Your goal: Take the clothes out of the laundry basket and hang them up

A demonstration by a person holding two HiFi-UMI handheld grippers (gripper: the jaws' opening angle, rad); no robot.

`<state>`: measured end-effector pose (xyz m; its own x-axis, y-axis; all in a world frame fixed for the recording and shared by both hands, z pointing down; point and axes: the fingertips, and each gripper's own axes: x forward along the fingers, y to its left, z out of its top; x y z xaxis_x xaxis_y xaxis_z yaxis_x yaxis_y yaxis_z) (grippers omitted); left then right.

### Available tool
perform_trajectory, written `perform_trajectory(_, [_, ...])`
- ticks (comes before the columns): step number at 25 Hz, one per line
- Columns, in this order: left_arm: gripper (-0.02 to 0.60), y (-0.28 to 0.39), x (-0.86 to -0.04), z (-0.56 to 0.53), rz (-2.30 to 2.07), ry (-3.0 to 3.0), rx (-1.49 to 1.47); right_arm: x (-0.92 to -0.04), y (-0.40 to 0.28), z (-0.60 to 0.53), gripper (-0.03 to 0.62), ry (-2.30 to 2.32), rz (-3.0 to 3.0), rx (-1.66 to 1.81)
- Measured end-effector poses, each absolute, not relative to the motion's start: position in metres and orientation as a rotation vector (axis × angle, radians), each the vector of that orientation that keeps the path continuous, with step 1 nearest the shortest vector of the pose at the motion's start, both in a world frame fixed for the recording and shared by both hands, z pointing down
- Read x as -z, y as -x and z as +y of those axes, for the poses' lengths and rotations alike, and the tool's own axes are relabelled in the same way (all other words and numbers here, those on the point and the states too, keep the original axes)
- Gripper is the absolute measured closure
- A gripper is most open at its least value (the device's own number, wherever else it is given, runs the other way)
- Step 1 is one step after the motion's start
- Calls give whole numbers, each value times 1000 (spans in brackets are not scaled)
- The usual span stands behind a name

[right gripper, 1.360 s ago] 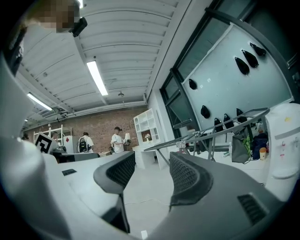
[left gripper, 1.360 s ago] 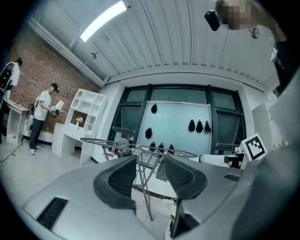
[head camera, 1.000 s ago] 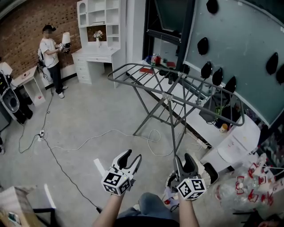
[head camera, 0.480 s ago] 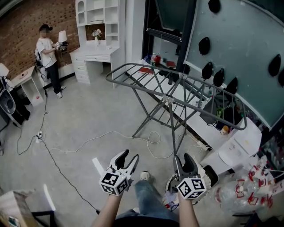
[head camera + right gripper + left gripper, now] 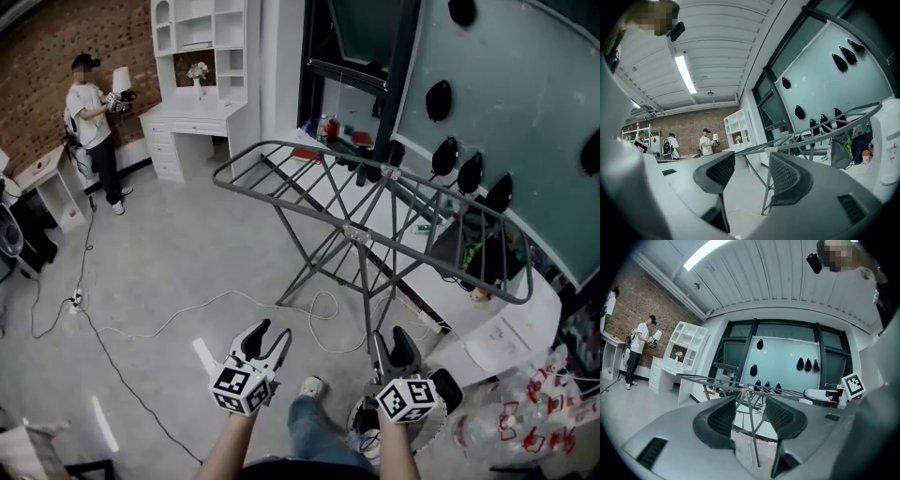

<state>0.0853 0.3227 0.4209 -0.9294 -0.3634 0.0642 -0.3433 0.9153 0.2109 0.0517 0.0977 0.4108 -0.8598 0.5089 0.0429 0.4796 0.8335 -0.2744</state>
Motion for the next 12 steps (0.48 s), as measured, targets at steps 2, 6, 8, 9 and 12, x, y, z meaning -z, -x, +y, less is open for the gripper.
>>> perform_trajectory(2, [383, -58, -424, 322, -2965, -551, 295, -410, -27, 100, 378, 771, -2894, -383])
perform_trajectory(6, [383, 7, -428, 317, -2941, -570, 290, -411, 33, 100, 378, 757, -2892, -368])
perform_trajectory(8, [383, 40, -427, 313, -2933, -590, 279, -410, 63, 100, 378, 745, -2893, -365])
perform_trajectory(9, [383, 57, -425, 311, -2929, -603, 275, -408, 78, 100, 378, 739, -2896, -362])
perform_trajectory(12, [383, 111, -414, 306, -2926, -642, 268, -399, 123, 100, 378, 721, -2914, -356])
